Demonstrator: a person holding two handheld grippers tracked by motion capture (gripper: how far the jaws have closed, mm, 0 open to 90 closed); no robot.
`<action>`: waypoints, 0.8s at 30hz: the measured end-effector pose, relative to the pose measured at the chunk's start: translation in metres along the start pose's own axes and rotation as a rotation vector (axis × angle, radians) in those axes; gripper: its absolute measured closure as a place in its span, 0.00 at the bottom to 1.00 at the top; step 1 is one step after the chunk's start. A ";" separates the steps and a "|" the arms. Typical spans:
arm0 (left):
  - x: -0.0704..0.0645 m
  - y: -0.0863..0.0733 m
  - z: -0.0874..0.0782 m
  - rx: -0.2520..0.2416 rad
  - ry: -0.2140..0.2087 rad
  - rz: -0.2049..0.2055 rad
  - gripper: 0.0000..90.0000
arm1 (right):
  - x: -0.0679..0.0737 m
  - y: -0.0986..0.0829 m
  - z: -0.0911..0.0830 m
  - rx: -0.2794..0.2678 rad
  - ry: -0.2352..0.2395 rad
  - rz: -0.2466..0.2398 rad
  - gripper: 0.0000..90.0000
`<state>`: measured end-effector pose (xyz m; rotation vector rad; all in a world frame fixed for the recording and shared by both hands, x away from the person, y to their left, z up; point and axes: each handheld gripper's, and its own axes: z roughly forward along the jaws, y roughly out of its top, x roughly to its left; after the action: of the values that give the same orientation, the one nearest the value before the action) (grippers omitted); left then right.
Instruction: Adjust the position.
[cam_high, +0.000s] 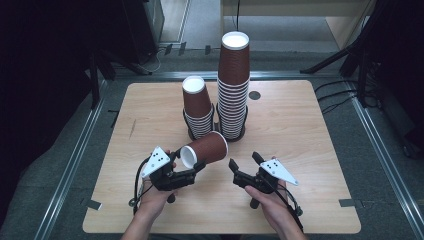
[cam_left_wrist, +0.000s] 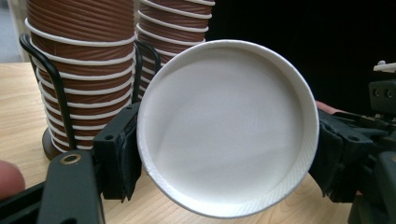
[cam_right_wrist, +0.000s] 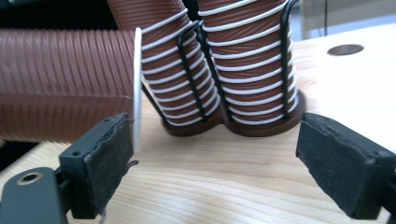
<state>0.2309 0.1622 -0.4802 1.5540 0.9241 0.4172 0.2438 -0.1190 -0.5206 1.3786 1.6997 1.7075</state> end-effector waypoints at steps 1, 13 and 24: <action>0.000 0.000 0.000 -0.003 0.002 -0.002 0.25 | 0.001 0.000 0.000 -0.004 0.007 0.013 0.10; 0.000 -0.001 -0.001 -0.038 0.009 -0.008 0.25 | 0.011 0.008 0.000 0.002 0.128 0.392 0.00; -0.002 -0.003 0.001 -0.048 0.010 -0.006 0.25 | 0.022 0.001 0.011 0.016 0.131 0.619 0.01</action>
<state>0.2297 0.1603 -0.4825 1.5062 0.9199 0.4398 0.2432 -0.0955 -0.5133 1.9850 1.4317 2.1372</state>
